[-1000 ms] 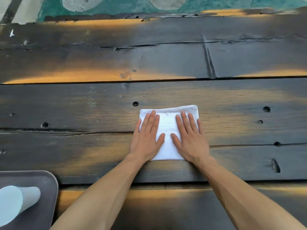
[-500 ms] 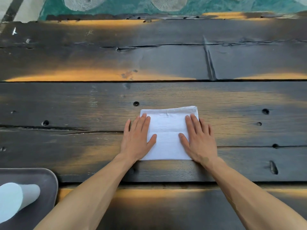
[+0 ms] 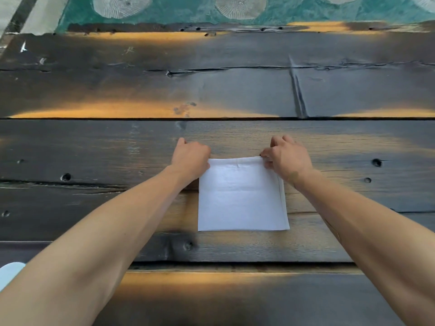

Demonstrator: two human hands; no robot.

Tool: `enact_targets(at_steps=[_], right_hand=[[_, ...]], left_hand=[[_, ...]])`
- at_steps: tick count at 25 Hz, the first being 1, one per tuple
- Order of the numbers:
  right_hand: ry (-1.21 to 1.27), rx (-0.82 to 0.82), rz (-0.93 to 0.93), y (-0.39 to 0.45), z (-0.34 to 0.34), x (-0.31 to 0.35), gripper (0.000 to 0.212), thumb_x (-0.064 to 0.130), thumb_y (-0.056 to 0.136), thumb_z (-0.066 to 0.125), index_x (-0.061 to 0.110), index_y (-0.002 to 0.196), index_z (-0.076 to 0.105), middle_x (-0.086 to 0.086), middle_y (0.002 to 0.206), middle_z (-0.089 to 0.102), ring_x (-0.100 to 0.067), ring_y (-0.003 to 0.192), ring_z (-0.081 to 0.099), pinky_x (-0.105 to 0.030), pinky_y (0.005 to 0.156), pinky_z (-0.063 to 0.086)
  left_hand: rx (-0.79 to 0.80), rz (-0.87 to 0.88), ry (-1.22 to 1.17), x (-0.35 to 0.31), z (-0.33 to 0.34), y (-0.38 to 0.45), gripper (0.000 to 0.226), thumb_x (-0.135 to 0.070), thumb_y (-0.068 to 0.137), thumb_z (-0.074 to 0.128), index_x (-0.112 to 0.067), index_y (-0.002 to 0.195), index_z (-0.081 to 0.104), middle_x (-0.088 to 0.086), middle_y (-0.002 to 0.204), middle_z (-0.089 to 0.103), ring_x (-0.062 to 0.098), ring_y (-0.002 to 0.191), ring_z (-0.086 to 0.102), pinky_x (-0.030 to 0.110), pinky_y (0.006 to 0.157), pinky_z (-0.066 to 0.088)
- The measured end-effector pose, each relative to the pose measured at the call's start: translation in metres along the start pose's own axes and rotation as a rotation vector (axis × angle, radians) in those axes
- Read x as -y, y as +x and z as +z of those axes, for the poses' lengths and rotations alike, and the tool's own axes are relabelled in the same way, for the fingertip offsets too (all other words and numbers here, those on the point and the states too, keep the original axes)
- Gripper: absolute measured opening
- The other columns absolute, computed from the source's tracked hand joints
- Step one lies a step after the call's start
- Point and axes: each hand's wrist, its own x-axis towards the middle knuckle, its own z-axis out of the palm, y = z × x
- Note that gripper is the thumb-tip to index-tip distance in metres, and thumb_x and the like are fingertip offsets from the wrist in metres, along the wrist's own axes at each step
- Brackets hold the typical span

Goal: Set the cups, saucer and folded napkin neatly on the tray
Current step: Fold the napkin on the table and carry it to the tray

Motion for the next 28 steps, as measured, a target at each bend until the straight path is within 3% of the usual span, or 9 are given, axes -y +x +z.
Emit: enact_targets(at_steps=[5,9,14,20,28], right_hand=[[0.070,0.114,0.029,0.011,-0.004,-0.001,0.027,0.029,0.089,0.063,0.024,0.115,0.059,-0.003,0.121,0.059,-0.027,0.115,0.048,-0.041,0.092,0.040],[0.099,0.083,0.063,0.000,-0.006,0.004,0.025,0.022,0.093,0.055,0.020,0.118,0.057,-0.006,0.119,0.063,-0.028,0.112,0.053,-0.040,0.091,0.042],[0.146,-0.024,0.052,-0.035,-0.016,0.002,0.025,0.019,0.093,0.053,0.021,0.115,0.062,-0.004,0.112,0.064,-0.027,0.104,0.056,-0.038,0.083,0.044],[0.157,-0.121,-0.040,-0.100,-0.012,0.000,0.025,0.037,0.091,0.062,0.026,0.113,0.064,0.004,0.107,0.065,-0.022,0.099,0.056,-0.036,0.078,0.039],[0.106,-0.073,-0.115,-0.147,0.019,0.009,0.026,0.042,0.085,0.068,0.028,0.106,0.066,0.005,0.108,0.064,-0.022,0.103,0.054,-0.033,0.079,0.037]], left_hand=[[0.069,-0.005,-0.223,0.005,-0.007,0.006,0.013,-0.016,0.085,0.064,-0.023,0.081,0.054,-0.001,0.089,0.054,0.022,0.081,0.049,0.034,0.073,0.035],[0.030,-0.035,-0.283,0.003,-0.005,-0.003,0.014,-0.014,0.088,0.062,-0.024,0.083,0.053,-0.002,0.090,0.061,0.021,0.085,0.052,0.036,0.080,0.032],[-0.119,-0.001,-0.303,0.006,-0.008,-0.033,0.012,-0.021,0.092,0.055,-0.025,0.100,0.063,-0.004,0.100,0.056,0.020,0.096,0.055,0.039,0.085,0.031],[-0.268,0.062,-0.355,-0.005,0.001,-0.098,0.009,-0.025,0.092,0.058,-0.027,0.099,0.062,-0.008,0.101,0.056,0.015,0.097,0.055,0.035,0.086,0.031],[-0.191,0.038,-0.376,-0.025,0.043,-0.146,0.015,-0.019,0.087,0.057,-0.027,0.100,0.057,-0.010,0.103,0.052,0.015,0.100,0.050,0.033,0.083,0.032]])
